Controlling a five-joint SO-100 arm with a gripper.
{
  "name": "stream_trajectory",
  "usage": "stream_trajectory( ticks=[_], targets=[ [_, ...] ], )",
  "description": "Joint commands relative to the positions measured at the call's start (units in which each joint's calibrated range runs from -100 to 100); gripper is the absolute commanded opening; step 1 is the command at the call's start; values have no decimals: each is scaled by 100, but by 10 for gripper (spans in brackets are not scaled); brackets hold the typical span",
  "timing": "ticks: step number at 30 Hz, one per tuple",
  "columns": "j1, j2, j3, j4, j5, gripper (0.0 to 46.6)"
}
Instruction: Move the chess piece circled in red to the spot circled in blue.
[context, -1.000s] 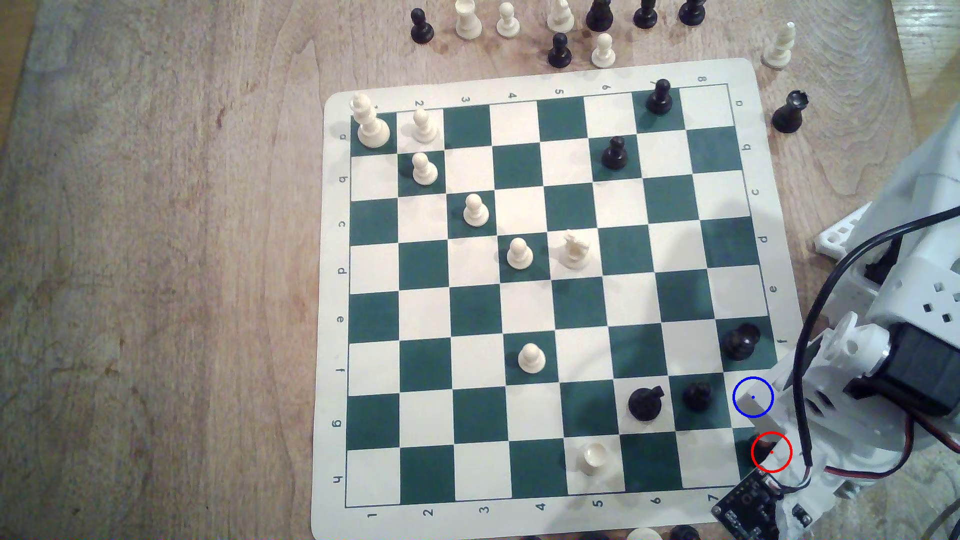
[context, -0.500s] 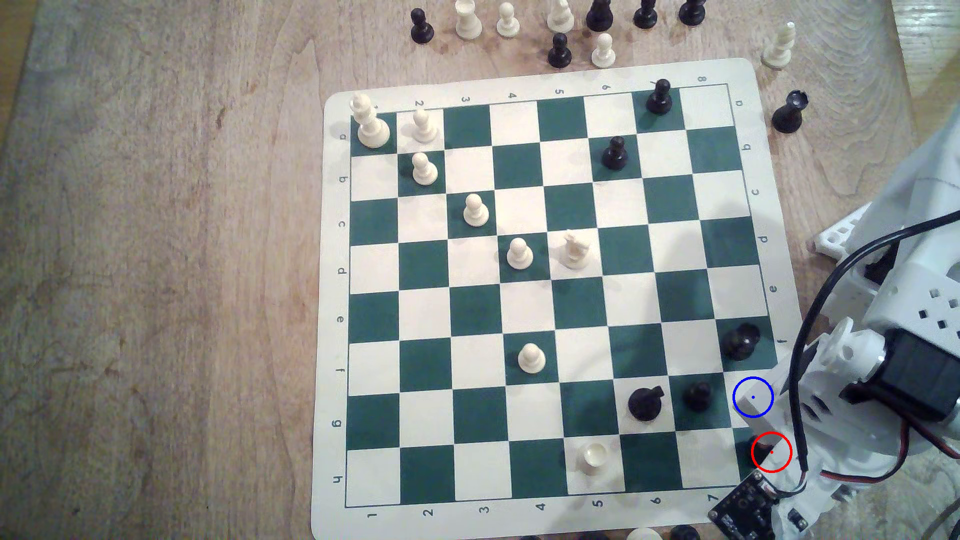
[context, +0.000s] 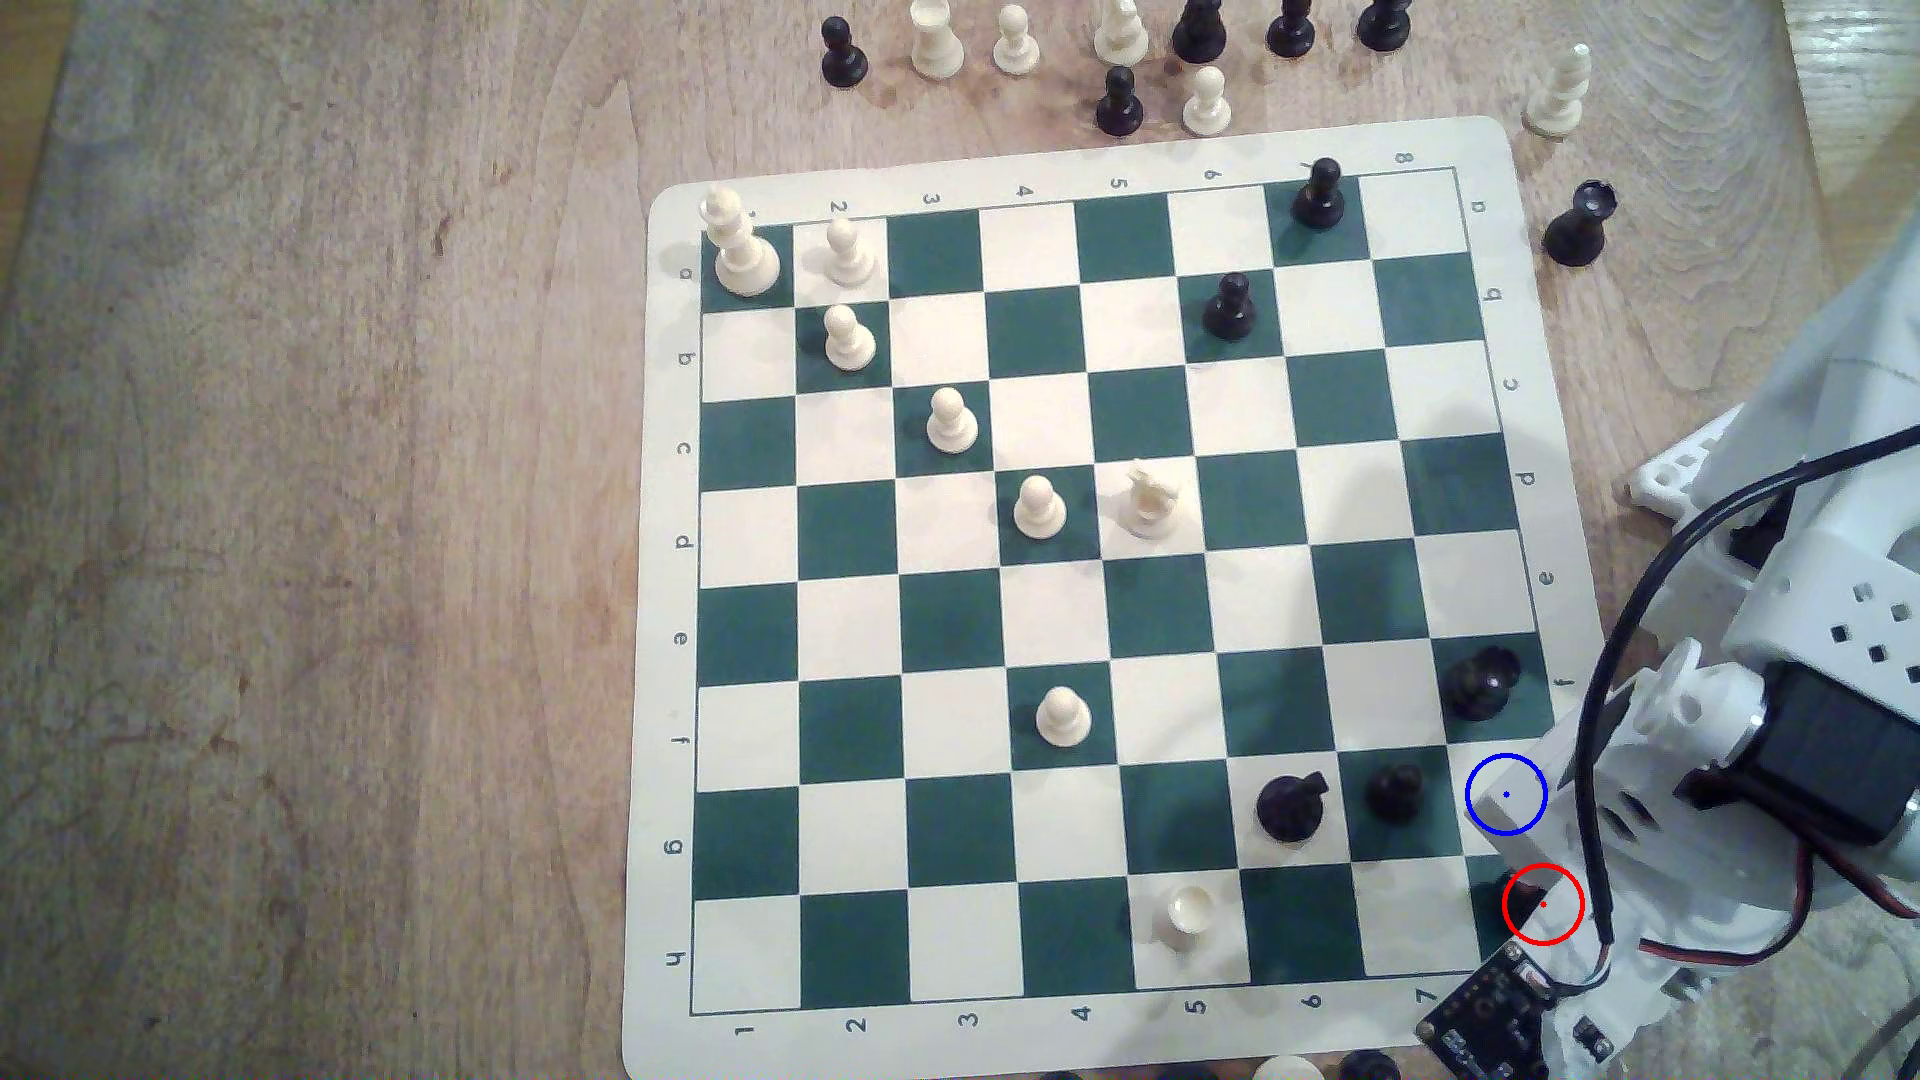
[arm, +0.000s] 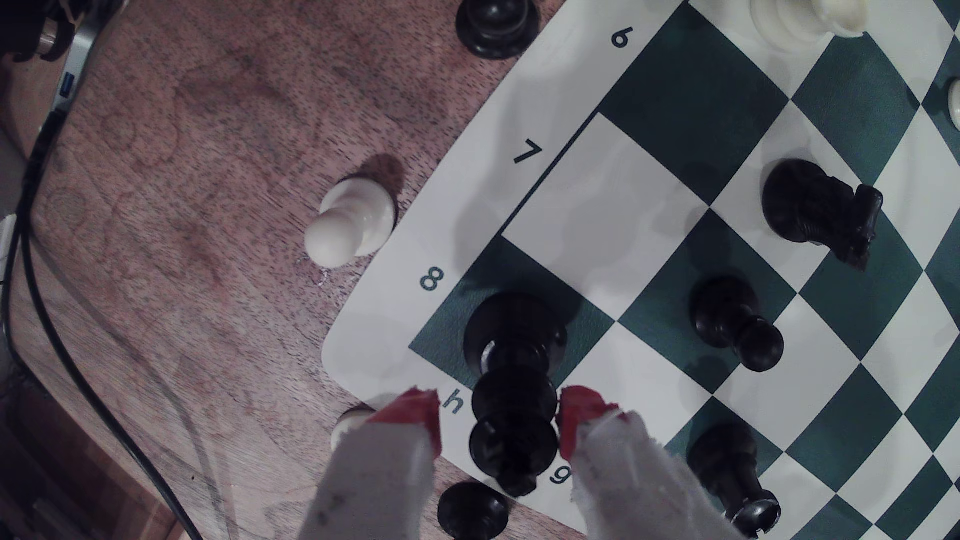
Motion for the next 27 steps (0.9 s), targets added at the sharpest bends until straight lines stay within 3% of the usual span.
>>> stream_trajectory(
  ticks=[1,17,20,24,27],
  targets=[
    [-26,37,-43,-1,29,116],
    [-65,29,-43,65,49,108],
    [-65,20,-61,81,68,91],
    [-88,12,-179,171,103,3],
    [-96,-65,-279,237,93,3]
  ],
)
